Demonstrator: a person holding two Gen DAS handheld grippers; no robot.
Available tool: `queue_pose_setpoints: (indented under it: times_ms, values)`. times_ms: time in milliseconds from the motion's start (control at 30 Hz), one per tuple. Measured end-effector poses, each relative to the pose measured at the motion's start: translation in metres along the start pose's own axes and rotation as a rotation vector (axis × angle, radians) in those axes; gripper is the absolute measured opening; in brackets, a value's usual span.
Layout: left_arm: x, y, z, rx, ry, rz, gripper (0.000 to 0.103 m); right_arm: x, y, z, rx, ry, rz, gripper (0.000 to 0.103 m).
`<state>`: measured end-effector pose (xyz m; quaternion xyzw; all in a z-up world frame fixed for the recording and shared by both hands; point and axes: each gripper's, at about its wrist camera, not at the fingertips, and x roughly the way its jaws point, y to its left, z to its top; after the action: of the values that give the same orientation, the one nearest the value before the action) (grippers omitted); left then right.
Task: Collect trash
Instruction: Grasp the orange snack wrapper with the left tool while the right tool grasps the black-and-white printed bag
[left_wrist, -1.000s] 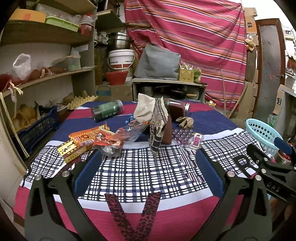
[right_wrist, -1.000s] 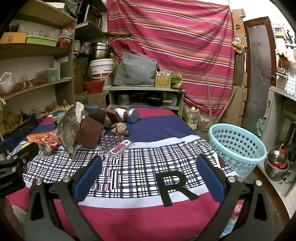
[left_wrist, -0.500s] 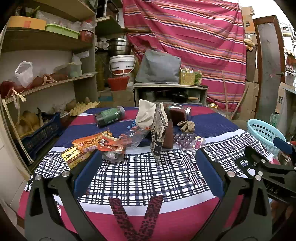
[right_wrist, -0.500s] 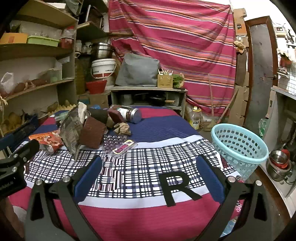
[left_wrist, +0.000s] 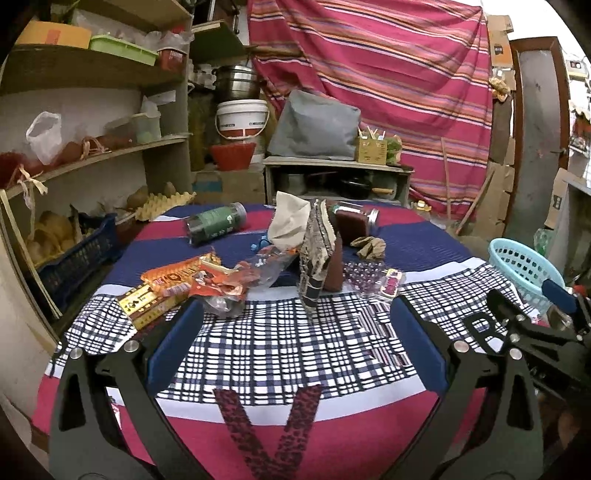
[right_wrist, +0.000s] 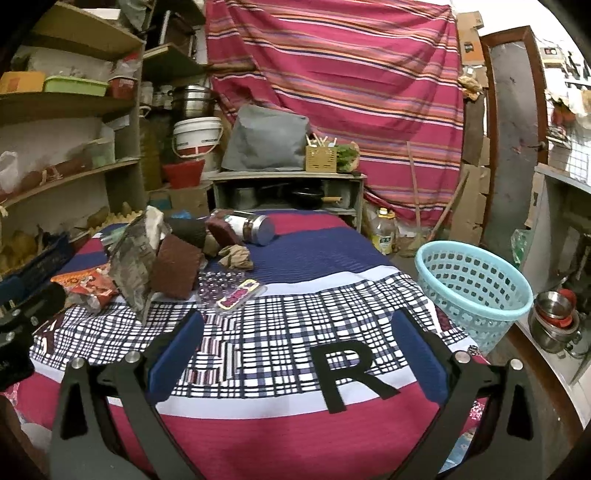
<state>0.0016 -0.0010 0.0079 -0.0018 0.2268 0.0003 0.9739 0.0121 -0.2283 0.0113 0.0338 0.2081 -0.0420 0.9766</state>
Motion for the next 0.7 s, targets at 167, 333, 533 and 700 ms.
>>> queue_pose_setpoints:
  times_ms: [167,333,533,700]
  values:
    - [0.009,0.015,0.009,-0.030,0.035,-0.007,0.098,0.009,-0.004,0.006,0.010,-0.004,-0.017,0.099]
    - [0.030,0.041,0.016,-0.063,0.066,0.045,0.098,0.024,0.004,0.017,-0.066,0.005,-0.021,0.099]
    - [0.069,0.087,0.020,-0.094,0.128,0.136,0.098,0.043,0.015,0.020,-0.137,0.059,-0.071,0.099]
    - [0.096,0.127,0.020,-0.111,0.169,0.188,0.098,0.053,0.017,0.024,-0.137,0.069,-0.055,0.099]
